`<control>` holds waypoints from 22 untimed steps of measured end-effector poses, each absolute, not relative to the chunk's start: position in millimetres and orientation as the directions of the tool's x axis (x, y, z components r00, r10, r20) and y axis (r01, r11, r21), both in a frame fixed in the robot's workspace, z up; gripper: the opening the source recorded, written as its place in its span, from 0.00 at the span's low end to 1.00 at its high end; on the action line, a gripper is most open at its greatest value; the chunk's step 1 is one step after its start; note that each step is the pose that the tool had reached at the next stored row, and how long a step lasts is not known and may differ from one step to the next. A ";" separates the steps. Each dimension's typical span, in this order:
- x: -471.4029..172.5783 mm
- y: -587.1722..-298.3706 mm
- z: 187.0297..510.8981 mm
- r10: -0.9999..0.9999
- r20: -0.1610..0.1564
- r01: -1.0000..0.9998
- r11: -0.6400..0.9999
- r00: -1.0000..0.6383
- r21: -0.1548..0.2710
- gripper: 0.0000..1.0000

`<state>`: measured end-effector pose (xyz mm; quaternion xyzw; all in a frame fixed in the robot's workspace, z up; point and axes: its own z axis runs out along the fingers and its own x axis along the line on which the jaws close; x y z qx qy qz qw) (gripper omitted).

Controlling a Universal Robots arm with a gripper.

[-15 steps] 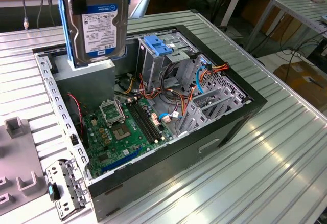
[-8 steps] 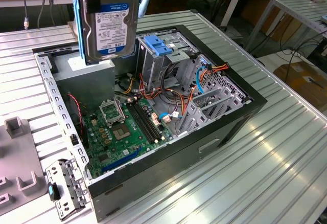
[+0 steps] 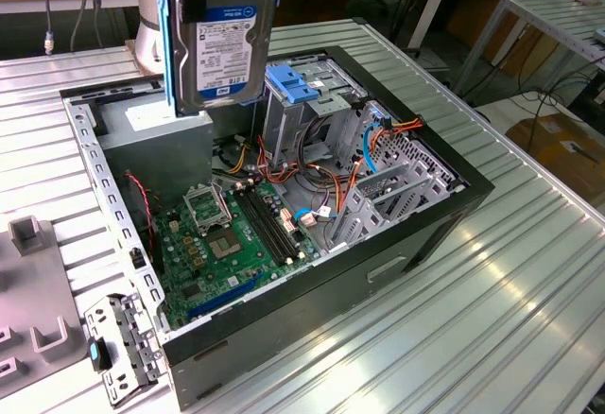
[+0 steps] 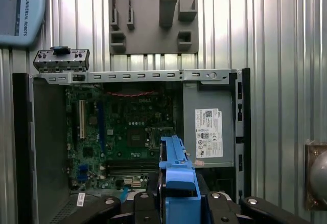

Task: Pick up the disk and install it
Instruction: 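Pick up the disk, then insert the disk into the insertion slot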

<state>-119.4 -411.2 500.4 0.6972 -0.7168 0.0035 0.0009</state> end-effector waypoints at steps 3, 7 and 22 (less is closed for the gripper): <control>-111.2 -411.2 499.8 -0.999 0.006 -0.999 0.034 -0.034 -0.004 0.37; -102.3 -411.2 499.2 -0.999 0.006 -0.999 0.041 -0.041 -0.004 0.37; -85.8 -411.2 498.2 -0.999 0.006 -0.999 0.053 -0.053 -0.004 0.37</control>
